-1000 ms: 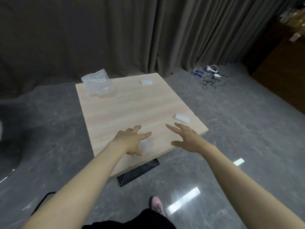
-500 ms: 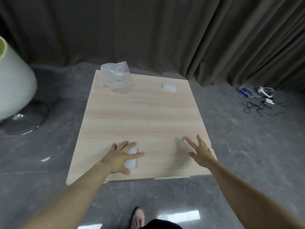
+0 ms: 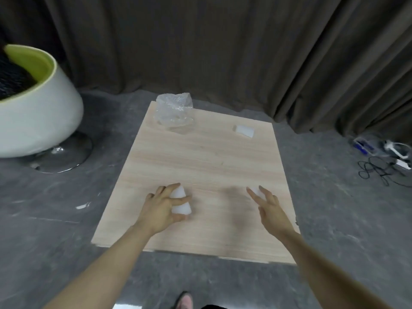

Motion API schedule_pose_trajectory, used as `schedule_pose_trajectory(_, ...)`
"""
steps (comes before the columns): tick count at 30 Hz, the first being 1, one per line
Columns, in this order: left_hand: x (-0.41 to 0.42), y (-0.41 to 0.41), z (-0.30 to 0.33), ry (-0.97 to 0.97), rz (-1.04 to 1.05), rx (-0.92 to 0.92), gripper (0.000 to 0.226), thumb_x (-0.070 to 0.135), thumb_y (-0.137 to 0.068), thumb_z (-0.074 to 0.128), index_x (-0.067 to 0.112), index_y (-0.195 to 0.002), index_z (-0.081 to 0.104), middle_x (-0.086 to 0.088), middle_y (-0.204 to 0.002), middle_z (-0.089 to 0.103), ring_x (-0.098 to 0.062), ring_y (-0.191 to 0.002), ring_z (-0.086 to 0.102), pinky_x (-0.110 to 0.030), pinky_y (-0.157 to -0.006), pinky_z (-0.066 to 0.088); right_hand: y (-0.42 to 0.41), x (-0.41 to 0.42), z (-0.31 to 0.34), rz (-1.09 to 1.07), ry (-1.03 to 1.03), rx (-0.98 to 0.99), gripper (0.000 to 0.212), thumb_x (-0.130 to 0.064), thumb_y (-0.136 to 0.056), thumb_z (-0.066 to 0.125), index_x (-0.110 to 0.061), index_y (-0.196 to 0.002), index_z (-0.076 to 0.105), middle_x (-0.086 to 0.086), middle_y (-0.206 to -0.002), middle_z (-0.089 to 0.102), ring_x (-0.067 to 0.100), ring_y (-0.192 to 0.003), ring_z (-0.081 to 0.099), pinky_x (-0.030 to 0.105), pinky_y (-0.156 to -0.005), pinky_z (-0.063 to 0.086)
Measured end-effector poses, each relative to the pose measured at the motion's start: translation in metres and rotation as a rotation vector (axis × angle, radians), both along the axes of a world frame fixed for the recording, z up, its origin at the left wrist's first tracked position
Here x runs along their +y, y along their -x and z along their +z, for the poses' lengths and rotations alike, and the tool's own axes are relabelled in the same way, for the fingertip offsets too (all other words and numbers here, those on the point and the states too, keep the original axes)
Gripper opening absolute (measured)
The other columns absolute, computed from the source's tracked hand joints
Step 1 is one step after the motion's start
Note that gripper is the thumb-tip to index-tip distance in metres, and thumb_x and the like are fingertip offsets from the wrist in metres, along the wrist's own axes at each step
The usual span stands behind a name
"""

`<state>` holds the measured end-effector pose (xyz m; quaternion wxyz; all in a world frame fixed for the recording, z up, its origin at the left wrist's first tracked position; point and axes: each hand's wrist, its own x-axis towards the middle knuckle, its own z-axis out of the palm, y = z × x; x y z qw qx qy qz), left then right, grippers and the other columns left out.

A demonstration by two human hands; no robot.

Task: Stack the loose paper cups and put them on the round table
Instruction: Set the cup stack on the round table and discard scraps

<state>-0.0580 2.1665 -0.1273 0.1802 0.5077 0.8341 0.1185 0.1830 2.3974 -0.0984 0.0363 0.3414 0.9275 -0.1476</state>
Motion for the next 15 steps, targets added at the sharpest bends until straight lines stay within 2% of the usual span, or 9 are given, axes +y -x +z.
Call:
schedule_pose_trajectory(5, -0.018, 0.016, 0.048, -0.29, 0.283, 0.046, 0.045, 0.058, -0.082, 0.062, 0.053, -0.126, 0.054, 0.017, -0.15, 0.034, -0.017, -0.126, 0.036, -0.037, -0.095, 0.032, 0.067, -0.016, 0.047, 0.237, 0.076, 0.197, 0.061, -0.002, -0.1, 0.035, -0.044, -0.144, 0.027, 0.002, -0.155, 0.022, 0.02, -0.137, 0.023, 0.02, -0.102, 0.027)
schedule_pose_trajectory(7, -0.036, 0.025, 0.07, -0.373, 0.381, 0.096, 0.044, 0.059, -0.081, 0.064, 0.051, -0.124, 0.058, 0.018, -0.147, 0.039, -0.019, -0.123, 0.04, -0.039, -0.093, 0.035, 0.101, -0.031, 0.068, 0.34, 0.137, 0.248, 0.062, -0.004, -0.099, 0.037, -0.049, -0.14, 0.027, 0.0, -0.153, 0.025, 0.017, -0.137, 0.023, 0.022, -0.102, 0.031)
schedule_pose_trajectory(12, -0.112, 0.044, 0.115, -0.461, 0.637, 0.189, 0.043, 0.058, -0.08, 0.065, 0.052, -0.122, 0.058, 0.019, -0.145, 0.04, -0.018, -0.121, 0.039, -0.034, -0.089, 0.031, 0.186, -0.09, 0.107, 0.584, 0.198, 0.278, 0.065, -0.002, -0.096, 0.043, -0.053, -0.134, 0.033, -0.006, -0.145, 0.034, 0.011, -0.132, 0.03, 0.019, -0.094, 0.032)
schedule_pose_trajectory(15, -0.166, 0.048, 0.133, -0.458, 0.783, 0.226, 0.044, 0.058, -0.08, 0.064, 0.051, -0.124, 0.057, 0.018, -0.146, 0.038, -0.018, -0.123, 0.037, -0.036, -0.092, 0.031, 0.228, -0.139, 0.124, 0.724, 0.224, 0.284, 0.066, 0.001, -0.094, 0.044, -0.053, -0.132, 0.038, -0.015, -0.136, 0.036, 0.007, -0.126, 0.033, 0.015, -0.092, 0.03)
